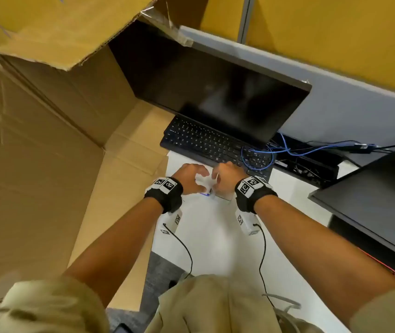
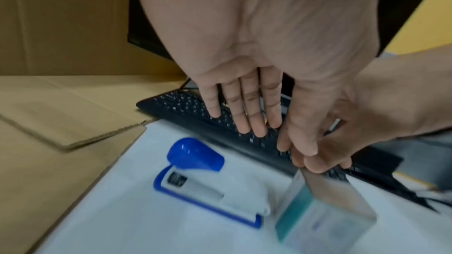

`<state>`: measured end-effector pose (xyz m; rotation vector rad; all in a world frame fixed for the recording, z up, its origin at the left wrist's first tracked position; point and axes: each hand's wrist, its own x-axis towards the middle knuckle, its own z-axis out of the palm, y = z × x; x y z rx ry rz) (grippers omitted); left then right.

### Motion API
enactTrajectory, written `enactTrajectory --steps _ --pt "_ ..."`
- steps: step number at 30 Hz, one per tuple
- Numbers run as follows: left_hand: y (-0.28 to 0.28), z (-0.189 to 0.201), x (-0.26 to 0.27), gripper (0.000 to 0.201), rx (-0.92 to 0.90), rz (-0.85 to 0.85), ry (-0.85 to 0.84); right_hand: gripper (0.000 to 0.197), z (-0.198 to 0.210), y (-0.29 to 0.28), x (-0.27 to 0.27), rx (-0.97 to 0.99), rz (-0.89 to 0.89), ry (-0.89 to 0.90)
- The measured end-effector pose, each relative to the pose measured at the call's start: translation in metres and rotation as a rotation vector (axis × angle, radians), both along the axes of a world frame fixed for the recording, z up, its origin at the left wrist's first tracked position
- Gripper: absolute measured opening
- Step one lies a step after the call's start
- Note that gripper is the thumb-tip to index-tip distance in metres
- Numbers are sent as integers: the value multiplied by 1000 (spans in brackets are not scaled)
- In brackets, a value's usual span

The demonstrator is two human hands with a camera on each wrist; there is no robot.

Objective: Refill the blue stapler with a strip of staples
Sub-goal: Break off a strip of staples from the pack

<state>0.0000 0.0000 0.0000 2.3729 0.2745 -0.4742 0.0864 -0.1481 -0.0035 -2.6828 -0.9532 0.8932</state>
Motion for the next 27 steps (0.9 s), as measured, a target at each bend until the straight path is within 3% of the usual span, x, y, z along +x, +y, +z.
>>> enactTrajectory --steps 6,11,16,27 --pt "-11 -15 -3 49 40 -102 83 31 -7 -10 -5 -45 8 19" --pt "-27 -20 3 56 -6 -149 39 37 -7 -19 2 -1 -19 65" --pt "-46 -27 6 49 12 -189 -5 35 -9 -33 9 48 -15 112" --pt "-60 -36 6 45 -11 -106 -28 46 -2 -52 5 54 46 109"
